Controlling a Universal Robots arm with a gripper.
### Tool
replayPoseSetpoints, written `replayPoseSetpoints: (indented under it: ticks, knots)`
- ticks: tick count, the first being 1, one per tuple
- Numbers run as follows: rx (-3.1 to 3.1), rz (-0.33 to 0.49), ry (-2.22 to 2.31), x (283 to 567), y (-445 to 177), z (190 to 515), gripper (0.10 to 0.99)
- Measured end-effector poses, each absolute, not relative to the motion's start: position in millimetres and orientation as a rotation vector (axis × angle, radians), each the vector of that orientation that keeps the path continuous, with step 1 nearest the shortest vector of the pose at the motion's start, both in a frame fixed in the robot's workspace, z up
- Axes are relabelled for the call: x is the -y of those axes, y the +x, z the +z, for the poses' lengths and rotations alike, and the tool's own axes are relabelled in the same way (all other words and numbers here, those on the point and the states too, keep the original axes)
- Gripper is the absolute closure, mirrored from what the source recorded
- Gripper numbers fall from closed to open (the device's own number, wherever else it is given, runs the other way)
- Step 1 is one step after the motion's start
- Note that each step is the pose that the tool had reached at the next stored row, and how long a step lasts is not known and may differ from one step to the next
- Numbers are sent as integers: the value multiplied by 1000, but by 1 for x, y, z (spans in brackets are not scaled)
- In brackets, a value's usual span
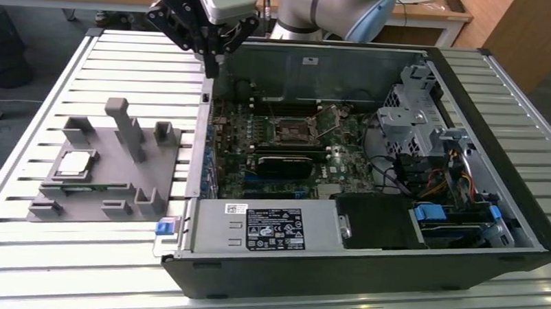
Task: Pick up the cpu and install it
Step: 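Reach for the cpu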
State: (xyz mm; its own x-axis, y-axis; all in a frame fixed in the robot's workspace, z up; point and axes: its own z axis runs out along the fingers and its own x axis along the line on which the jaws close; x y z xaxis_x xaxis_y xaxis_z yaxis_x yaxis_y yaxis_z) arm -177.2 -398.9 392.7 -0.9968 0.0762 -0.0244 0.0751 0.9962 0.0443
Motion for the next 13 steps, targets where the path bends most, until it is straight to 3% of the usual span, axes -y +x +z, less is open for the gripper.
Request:
replayPoseSetpoints:
  ticks: [13]
  knots:
    - [-3113, 68, 118, 399, -188, 392, 980]
